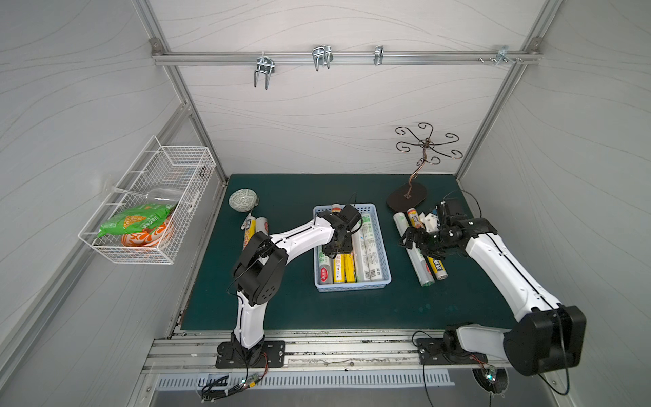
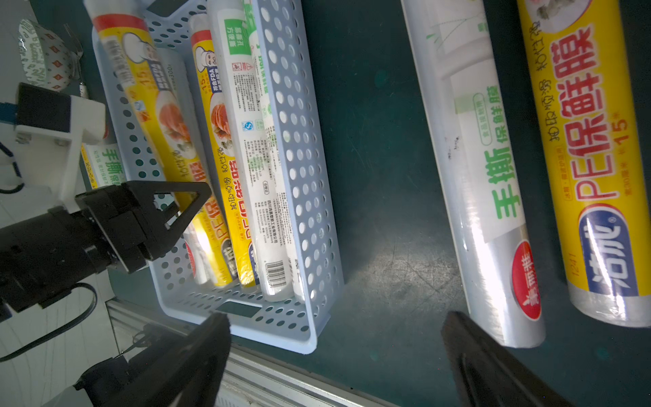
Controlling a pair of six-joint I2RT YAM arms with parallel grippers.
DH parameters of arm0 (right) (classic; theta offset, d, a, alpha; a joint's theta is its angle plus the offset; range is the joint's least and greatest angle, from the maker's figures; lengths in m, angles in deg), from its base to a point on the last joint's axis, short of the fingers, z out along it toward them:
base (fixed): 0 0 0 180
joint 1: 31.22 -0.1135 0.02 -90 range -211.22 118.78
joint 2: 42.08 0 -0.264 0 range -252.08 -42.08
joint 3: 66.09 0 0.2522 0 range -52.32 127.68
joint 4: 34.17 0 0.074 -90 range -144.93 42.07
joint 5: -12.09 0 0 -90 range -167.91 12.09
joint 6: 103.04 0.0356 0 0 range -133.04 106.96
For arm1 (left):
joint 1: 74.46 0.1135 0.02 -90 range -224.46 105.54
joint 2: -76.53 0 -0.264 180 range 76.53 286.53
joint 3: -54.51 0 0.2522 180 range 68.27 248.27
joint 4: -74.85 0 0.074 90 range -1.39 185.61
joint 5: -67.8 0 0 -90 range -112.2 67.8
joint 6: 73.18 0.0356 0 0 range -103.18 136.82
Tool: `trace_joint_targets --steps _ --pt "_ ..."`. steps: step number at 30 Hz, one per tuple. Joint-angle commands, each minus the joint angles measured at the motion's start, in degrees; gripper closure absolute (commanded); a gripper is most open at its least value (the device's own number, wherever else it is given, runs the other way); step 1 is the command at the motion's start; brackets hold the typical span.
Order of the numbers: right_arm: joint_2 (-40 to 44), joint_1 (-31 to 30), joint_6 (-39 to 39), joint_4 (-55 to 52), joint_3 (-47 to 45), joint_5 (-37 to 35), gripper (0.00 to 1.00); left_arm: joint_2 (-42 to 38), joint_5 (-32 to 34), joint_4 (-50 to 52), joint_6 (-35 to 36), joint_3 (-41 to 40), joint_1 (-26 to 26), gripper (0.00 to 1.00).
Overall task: Put the plastic wrap into the basket
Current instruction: Place the plastic wrap in the basket.
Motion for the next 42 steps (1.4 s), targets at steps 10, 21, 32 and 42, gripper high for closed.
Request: trace_joint_targets --steps 10,21,32,42 --pt "0.47 0.42 -0.83 -0.92 -0.10 -0.45 0.01 -1.60 0.62 0.28 -0.11 -0.15 0.26 0.44" --pt "1.45 0.39 -0.77 -1.26 -0.06 -0.28 0.01 -10.63 3.81 3.46 3.54 0.25 0.23 0.32" --pt "2.32 0.24 -1.37 -2.95 0.74 -5.12 0.01 -25.37 15.33 7.18 8.01 -4.40 0.39 0.11" --pt "-1.95 -2.27 -3.43 -5.57 4.14 -13.84 0.01 -37.34 18.75 6.22 10.00 -13.75 2.39 0.01"
